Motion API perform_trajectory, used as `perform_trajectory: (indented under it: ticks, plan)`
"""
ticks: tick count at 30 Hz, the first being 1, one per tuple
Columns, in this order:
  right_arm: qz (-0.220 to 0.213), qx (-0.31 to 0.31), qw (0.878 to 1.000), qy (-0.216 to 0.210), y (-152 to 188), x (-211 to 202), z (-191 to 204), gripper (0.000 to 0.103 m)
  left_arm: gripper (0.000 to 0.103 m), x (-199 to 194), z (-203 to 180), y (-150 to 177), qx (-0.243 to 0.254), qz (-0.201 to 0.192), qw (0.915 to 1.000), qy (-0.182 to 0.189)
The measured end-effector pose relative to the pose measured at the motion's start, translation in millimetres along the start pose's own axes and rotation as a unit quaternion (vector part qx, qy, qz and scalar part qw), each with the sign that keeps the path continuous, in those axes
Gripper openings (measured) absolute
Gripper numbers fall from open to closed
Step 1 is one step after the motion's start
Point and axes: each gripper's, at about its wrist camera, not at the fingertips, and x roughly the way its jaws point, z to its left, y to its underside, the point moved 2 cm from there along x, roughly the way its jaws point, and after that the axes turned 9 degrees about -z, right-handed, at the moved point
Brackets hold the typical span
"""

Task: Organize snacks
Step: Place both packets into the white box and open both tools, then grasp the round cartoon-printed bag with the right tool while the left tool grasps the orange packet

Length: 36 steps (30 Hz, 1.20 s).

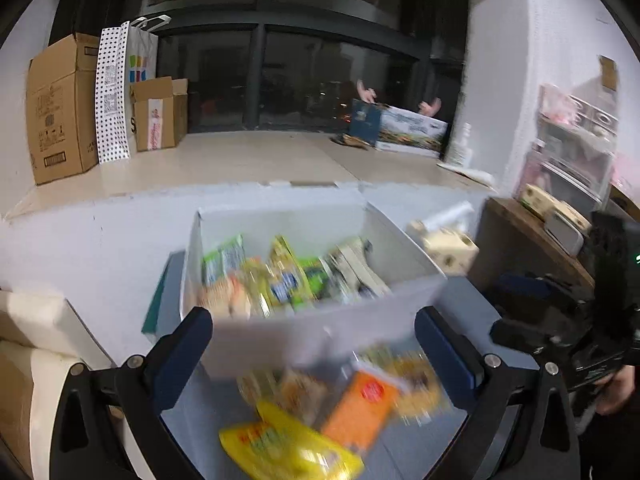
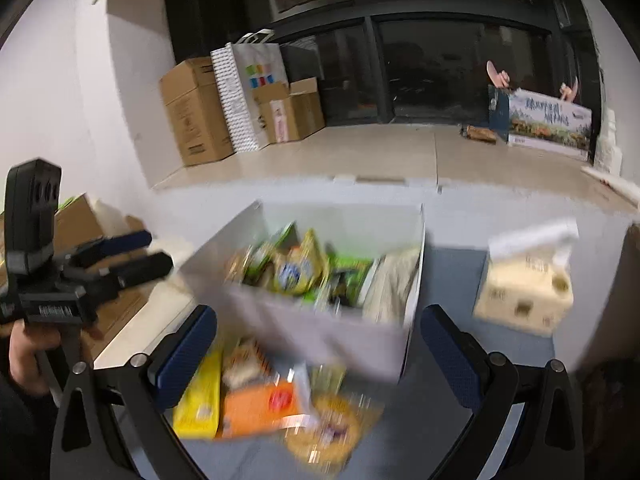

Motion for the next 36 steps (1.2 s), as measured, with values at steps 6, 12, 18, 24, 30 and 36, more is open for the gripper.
perform_trajectory:
  ticks: [6, 12, 18, 24, 30, 36]
  plan:
    - [0.050, -0.019, 0.999, -0.001, 75.1, -26.8, 2.5, 0.103, 0.103, -51.9, -12.9, 56.1, -0.021, 0.009, 0.9997, 0.009]
    - [0.091, -0.012, 0.996, 0.005, 114.8, -16.8, -0.2, 0.103, 0.103, -78.3, -17.2, 85.1, -0.066, 0.014, 0.9976, 0.014]
    - [0.126, -0.058, 0.990, 0.019, 123.7, 26.6, 7.9, 0.103, 0.103, -86.6, -14.9, 91.9, -0.078, 0.015, 0.9968, 0.011]
    - [0.187, -0.070, 0.980, 0.026, 123.7, 78.8, 10.2, 0.103, 0.103, -85.2, -13.9, 91.9, -0.075, 0.017, 0.9969, 0.014]
    - [0.194, -0.103, 0.974, 0.048, 115.0, 102.9, 16.4, 0.103, 0.103, -83.2, -11.4, 94.8, -0.083, 0.020, 0.9962, 0.020]
    - [0.199, -0.089, 0.975, 0.033, 111.4, 110.2, 9.7, 0.090, 0.103, -81.3, -7.0, 101.1, -0.089, 0.025, 0.9956, 0.014]
